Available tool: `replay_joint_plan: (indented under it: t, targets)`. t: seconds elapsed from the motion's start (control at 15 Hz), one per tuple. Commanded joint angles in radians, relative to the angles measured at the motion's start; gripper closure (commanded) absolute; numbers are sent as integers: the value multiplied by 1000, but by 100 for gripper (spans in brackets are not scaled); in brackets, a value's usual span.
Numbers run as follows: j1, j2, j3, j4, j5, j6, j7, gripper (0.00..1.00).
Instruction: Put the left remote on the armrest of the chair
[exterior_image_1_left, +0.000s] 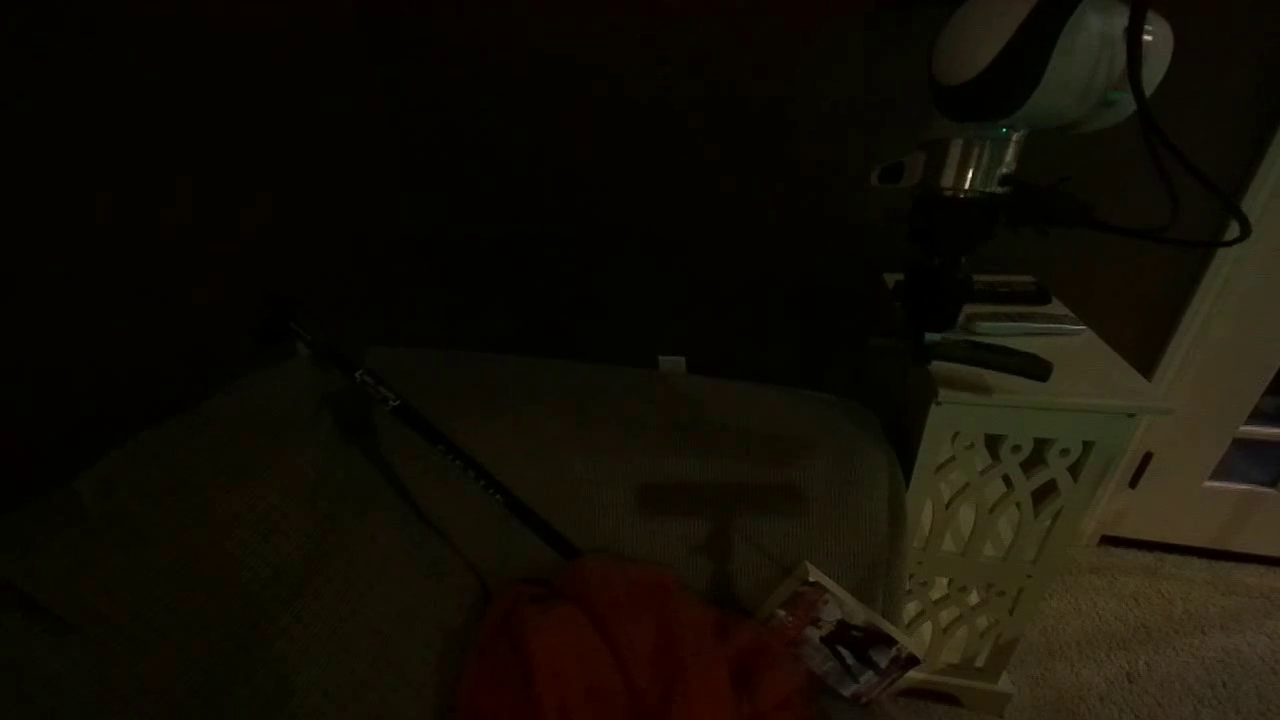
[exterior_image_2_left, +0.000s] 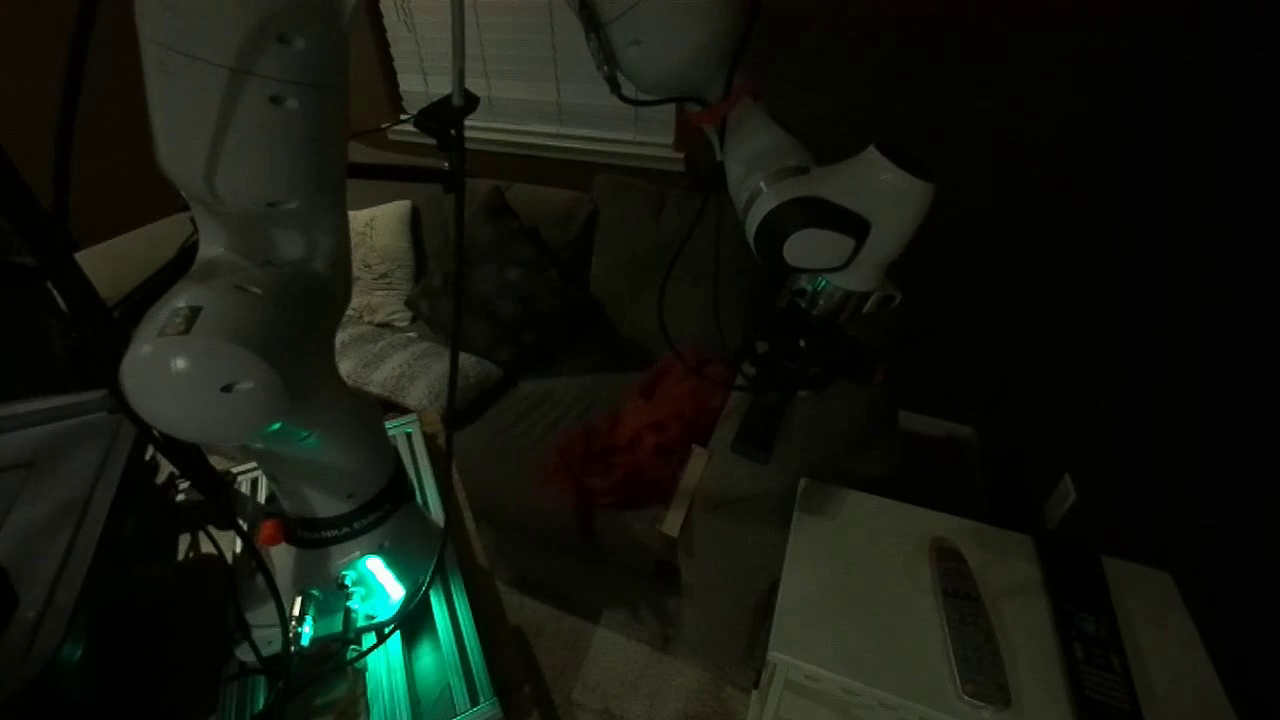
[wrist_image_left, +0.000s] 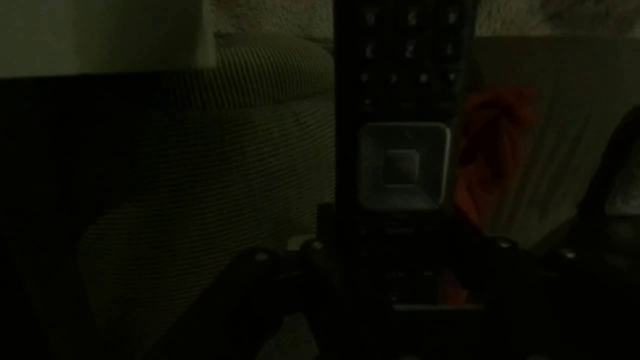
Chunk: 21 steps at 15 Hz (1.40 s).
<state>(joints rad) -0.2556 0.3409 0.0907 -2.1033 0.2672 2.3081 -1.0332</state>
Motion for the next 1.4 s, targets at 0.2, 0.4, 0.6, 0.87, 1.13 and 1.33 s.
replay_joint_plan:
  t: [0.2,0.4,0.6,0.87,1.13,1.33]
  targets:
    - [100,186,16,277,138,9,353,71]
    - [76,274,8,363,137,21,470,71]
    - [31,337,14,403,158,29,557,71]
    - [4,338,30,375,131,35,545,46]
    - [28,337,13,381,169,70,693,71]
    - [70,352,-13,389,151,167,856,71]
